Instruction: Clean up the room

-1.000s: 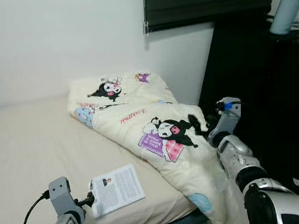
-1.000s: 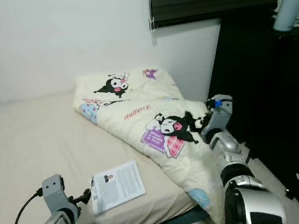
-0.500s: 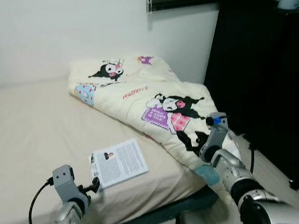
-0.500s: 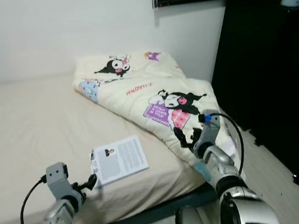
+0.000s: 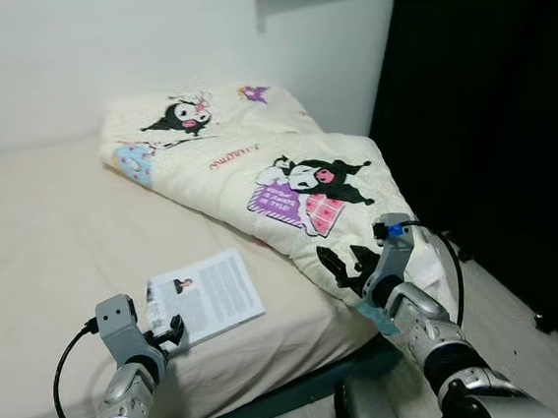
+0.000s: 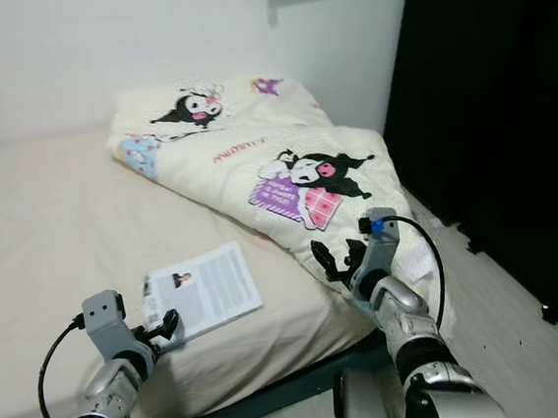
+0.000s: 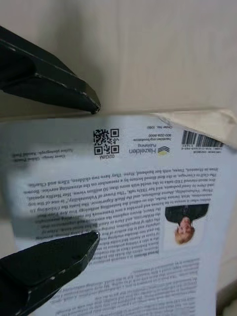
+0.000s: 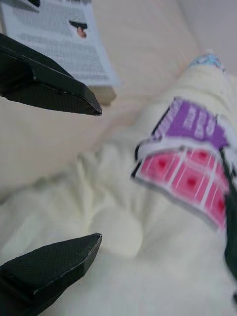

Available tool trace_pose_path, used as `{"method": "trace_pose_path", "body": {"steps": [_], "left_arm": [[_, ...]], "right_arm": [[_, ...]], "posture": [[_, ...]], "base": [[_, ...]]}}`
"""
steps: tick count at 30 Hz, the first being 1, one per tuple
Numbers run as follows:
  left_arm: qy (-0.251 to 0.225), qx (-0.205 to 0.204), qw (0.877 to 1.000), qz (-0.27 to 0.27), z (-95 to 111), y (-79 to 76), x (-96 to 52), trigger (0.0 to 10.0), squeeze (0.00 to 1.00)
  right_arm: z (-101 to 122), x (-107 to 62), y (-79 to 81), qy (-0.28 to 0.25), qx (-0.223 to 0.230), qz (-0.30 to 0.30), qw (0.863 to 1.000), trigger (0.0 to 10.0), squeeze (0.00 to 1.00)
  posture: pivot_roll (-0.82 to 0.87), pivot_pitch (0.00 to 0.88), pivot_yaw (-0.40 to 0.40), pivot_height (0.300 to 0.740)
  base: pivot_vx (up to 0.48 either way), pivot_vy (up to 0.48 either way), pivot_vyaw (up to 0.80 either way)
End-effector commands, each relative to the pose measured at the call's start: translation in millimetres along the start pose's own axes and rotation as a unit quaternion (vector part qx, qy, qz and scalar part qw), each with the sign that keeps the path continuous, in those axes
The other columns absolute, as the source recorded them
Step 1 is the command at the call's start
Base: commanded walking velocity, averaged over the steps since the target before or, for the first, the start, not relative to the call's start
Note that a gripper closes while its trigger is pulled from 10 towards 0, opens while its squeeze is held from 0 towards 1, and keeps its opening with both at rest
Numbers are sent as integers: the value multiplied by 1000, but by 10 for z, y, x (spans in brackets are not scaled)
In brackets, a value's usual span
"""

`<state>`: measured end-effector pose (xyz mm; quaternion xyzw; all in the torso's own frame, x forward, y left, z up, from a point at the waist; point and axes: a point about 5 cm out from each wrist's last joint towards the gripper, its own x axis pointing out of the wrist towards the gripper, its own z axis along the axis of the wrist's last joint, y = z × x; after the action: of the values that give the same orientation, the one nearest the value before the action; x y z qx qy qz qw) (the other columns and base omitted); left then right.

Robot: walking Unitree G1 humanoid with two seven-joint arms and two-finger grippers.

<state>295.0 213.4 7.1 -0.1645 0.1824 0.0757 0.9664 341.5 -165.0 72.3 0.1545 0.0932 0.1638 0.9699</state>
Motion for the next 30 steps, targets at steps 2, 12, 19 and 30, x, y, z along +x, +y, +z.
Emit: {"method": "trace_pose_path", "body": {"steps": [2,12,19,30], "left_arm": [[8,9,1000,-3,-75,24,-38,10000,0],[38,-61,997,-1,-141,105,-61,10000,0],[96,-241,960,-105,-271,-78,-80,10000,0],[104,-268,947,-144,-356,-114,-139,0,0]], "right_arm": [[-13,-33,44,-13,13,10,1000,10000,0],[-8,-148,91,-21,12,16,1000,10000,0],[27,-169,155,-23,16,12,1000,10000,0],[183,-163,106,-41,13,-2,999,10000,0]], "posture": [[-201,135,0,501],[-221,231,-9,501],[-230,246,-5,501],[-233,212,-1,501]], "base": [[0,0,0],[0,0,0],[0,0,0],[0,0,0]]}}
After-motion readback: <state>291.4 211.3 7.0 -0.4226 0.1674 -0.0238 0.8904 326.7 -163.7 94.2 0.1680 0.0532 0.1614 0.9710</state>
